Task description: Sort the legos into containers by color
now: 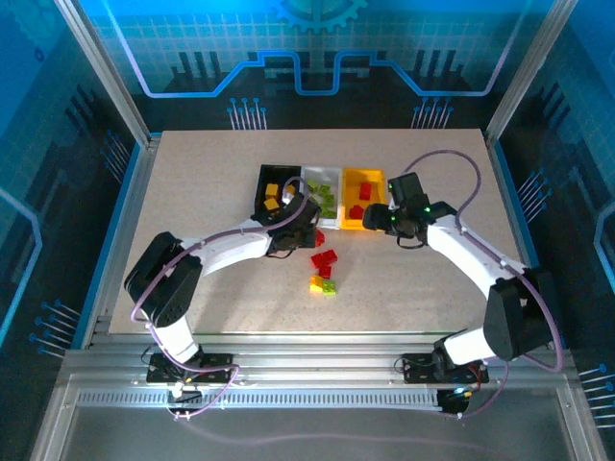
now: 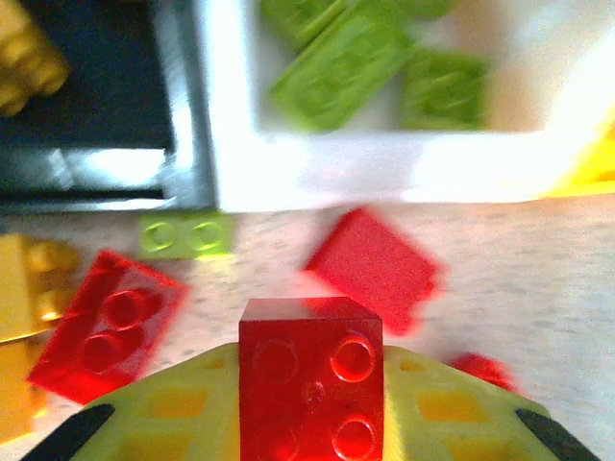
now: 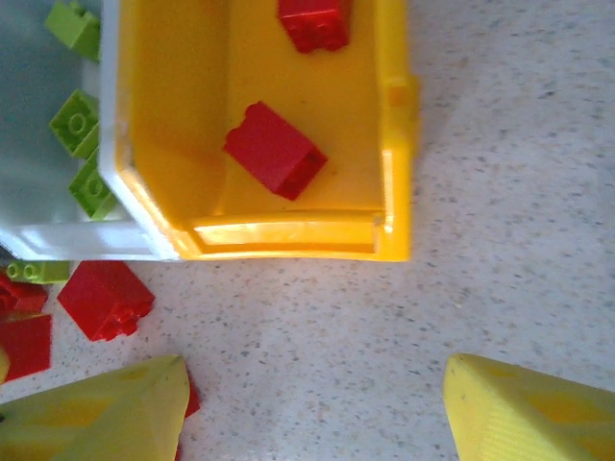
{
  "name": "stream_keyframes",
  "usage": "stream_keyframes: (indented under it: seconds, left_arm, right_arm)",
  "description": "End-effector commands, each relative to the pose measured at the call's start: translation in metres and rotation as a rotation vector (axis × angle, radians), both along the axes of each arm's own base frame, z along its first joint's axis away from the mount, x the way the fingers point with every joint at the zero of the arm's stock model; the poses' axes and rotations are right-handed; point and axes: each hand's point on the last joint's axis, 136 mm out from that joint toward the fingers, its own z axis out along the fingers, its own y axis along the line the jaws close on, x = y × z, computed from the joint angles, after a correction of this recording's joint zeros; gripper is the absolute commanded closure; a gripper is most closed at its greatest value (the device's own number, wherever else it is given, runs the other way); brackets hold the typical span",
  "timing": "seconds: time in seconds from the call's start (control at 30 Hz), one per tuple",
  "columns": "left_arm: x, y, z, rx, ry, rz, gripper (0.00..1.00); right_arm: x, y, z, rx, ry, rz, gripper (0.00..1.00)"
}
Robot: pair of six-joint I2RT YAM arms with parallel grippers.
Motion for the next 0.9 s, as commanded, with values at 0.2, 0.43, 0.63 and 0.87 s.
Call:
stream_keyframes:
  seconds: [0.2,0.43,0.63,0.87]
  left_arm:
    - [0.05,-0.115,0.059,-0.213,-0.104,-0.142,0.7]
    - [0.099,-0.14,0.047,-0.237,-0.147,-0.106,0.68]
    - [0.119,-0.146,0.043,-0.237,-0.151,-0.079,0.52]
    - [0.102,-0.136,0.11,-0.351,-0.235,-0.089,0.17]
  right_arm:
    - [-0.018,-0.046,-0.002,0.003,-0.011,-0.16,0.29]
    - [-0.028,-0.049,-0.004,0.004,-0.007,-0.155,0.28]
    - [-0.032,-0.045,-0.005,0.02,-0.011,-0.128,0.28]
    - [-0.032,-0.027,-0.002,0.053,-0.008,-0.042,0.27]
